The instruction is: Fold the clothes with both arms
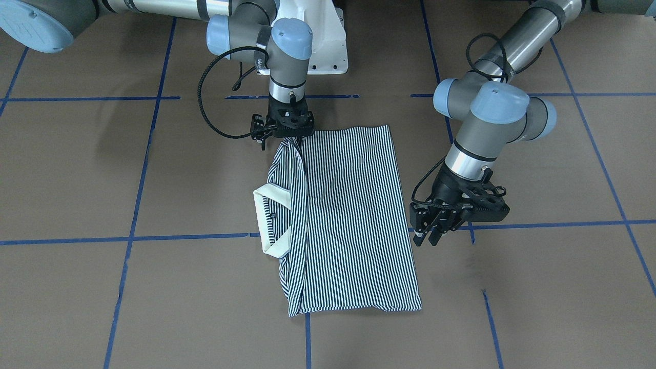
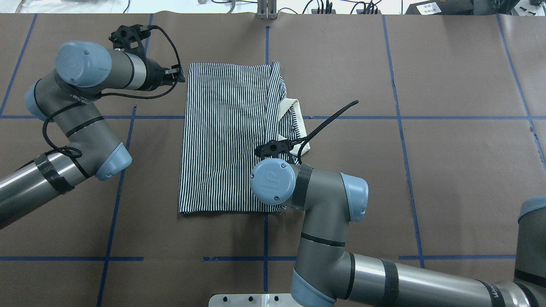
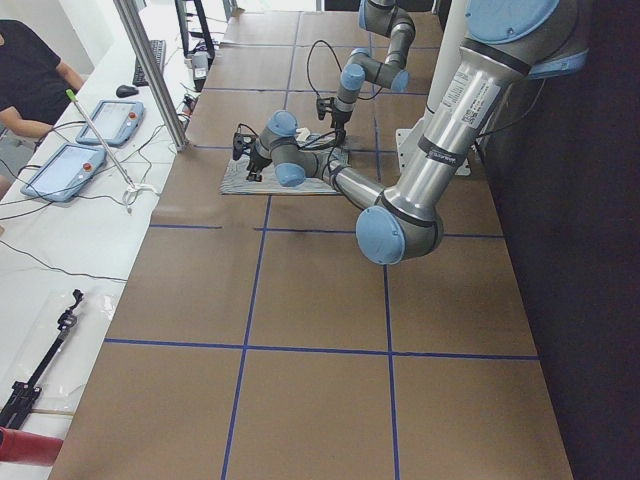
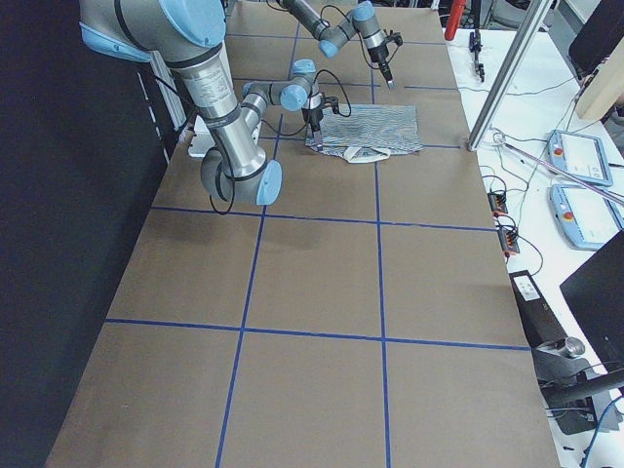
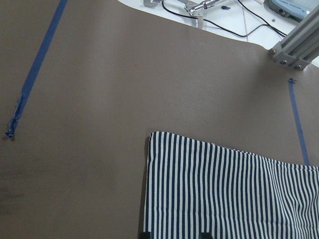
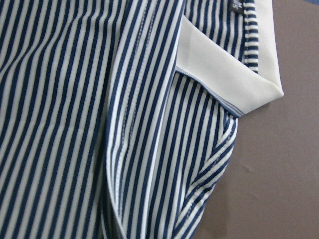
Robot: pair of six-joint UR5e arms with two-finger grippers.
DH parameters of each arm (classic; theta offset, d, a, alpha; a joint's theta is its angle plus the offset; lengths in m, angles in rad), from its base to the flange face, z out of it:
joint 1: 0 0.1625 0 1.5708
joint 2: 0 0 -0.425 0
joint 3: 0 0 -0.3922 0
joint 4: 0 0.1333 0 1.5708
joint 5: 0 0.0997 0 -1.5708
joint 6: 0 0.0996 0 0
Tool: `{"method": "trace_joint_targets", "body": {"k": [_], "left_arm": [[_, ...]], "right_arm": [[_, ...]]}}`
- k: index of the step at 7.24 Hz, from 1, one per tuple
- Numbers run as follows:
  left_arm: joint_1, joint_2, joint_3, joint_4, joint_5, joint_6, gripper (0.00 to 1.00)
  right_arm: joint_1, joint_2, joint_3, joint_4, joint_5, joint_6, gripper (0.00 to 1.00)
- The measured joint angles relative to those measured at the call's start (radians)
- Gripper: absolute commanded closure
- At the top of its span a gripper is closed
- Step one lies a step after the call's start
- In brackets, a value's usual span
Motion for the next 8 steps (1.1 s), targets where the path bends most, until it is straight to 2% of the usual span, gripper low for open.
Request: {"method": "trace_joint_targets", "body": {"k": [1, 5, 6, 8], "left_arm": [[0.0, 0.0, -0.001, 0.0, -0.001, 0.0, 0.56], [0.0, 0.001, -0.009, 0.0, -0.001, 0.001, 0.56], [0.0, 0.002, -0.012, 0.0, -0.001, 0.001, 0.56], [0.0, 0.004, -0.021, 0.0, -0.001, 0.001, 0.56]], "right_arm": [[0.013, -0.021, 0.018, 0.001, 0.005, -0.018, 0.0], [0.055, -0.189, 0.184, 0.003, 0.014, -0.101, 0.0], [0.062, -0.2, 0.207, 0.003, 0.014, -0.1, 0.0], [0.084, -0.111, 0.157, 0.002, 0.014, -0.087, 0.0]]}}
